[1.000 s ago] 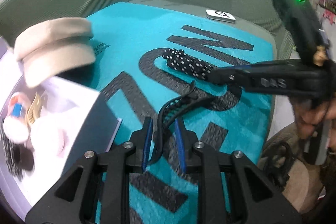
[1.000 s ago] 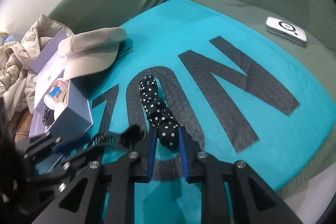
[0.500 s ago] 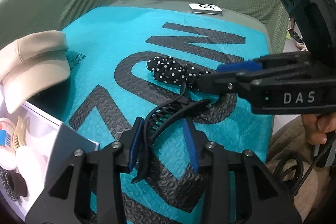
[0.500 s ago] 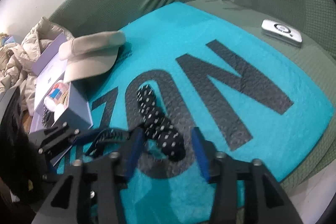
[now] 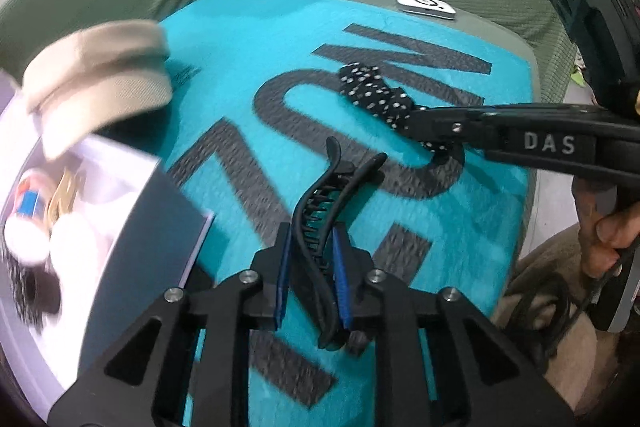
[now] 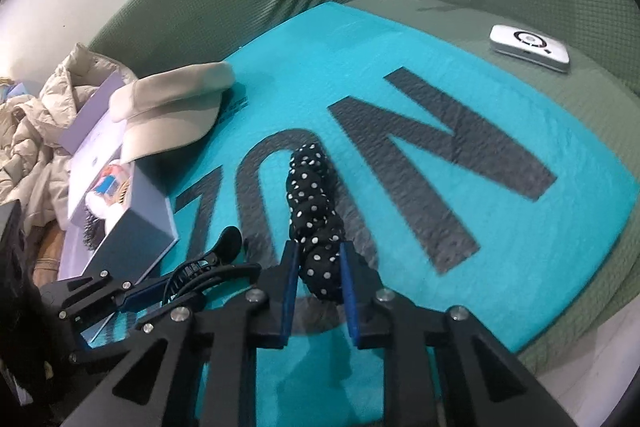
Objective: Organize objects
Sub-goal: 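Carry the claw clip and polka-dot scrunchie toward the lavender box with both tools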
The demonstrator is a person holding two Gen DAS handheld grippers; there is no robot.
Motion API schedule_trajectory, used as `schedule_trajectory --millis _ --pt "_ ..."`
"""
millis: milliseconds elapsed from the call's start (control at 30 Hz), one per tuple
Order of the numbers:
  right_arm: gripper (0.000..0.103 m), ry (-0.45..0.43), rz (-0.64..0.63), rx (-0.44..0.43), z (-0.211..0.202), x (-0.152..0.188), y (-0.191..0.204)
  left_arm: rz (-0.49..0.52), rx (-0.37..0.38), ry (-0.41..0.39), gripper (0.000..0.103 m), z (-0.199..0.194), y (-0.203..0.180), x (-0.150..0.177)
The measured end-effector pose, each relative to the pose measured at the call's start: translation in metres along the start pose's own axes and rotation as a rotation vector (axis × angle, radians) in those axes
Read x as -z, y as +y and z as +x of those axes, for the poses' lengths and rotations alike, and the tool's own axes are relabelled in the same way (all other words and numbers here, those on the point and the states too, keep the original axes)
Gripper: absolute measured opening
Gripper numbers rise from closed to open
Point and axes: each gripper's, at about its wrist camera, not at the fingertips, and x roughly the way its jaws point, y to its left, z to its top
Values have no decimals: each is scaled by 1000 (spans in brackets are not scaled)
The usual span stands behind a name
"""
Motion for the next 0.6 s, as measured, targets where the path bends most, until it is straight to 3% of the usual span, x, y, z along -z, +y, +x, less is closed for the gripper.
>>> schedule_trajectory --millis 433,600 --pt "19 99 -117 37 -25 43 55 -62 -42 19 18 -52 23 56" --pt "19 126 -163 34 -27 56 76 -139 -25 39 18 -62 37 77"
